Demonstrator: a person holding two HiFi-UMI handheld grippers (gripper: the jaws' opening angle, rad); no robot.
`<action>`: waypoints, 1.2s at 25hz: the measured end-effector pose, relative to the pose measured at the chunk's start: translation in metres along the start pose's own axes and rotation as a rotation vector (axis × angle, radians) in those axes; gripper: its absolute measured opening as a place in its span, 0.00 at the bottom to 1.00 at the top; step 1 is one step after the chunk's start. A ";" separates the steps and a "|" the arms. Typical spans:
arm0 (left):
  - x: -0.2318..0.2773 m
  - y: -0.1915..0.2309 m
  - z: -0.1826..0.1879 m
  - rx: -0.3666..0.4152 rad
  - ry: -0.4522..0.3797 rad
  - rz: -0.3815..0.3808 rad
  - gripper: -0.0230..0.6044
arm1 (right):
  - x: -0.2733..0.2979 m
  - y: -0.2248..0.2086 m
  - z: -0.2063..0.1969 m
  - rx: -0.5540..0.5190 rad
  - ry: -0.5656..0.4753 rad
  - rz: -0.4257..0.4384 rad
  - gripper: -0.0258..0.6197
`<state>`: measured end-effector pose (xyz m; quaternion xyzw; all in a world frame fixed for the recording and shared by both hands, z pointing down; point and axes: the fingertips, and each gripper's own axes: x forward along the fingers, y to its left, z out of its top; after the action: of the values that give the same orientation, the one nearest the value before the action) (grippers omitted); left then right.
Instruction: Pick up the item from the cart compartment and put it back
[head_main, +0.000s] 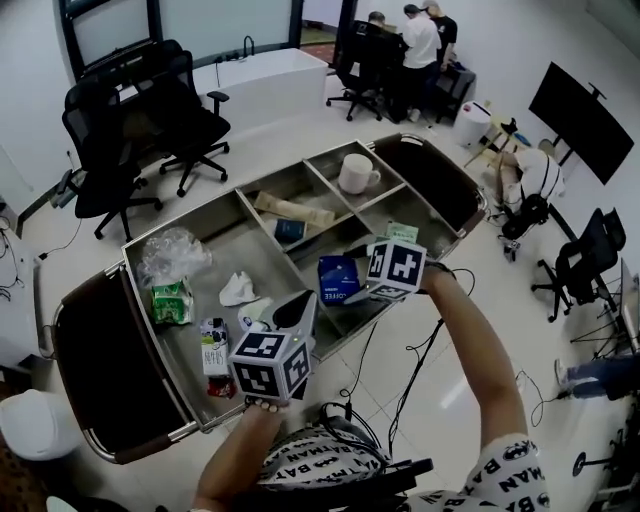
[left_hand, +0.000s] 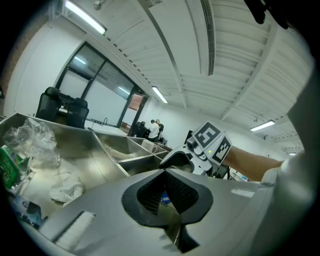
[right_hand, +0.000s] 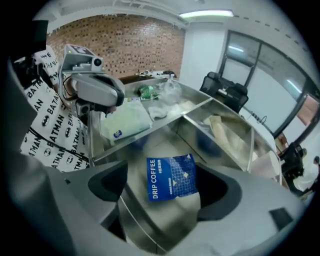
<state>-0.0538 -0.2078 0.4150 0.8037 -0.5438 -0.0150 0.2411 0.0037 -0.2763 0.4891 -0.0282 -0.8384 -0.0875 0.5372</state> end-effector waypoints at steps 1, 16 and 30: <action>0.001 0.000 0.000 -0.001 0.015 0.007 0.04 | 0.007 0.000 0.000 -0.018 0.026 0.025 0.72; 0.003 0.024 -0.006 -0.049 0.064 0.059 0.04 | 0.075 -0.020 -0.031 -0.106 0.282 0.132 0.77; 0.005 0.024 -0.009 -0.063 0.058 0.053 0.04 | 0.068 0.004 -0.028 -0.139 0.334 0.144 0.42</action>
<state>-0.0705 -0.2158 0.4335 0.7810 -0.5570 -0.0022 0.2825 0.0007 -0.2806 0.5620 -0.1103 -0.7254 -0.1101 0.6705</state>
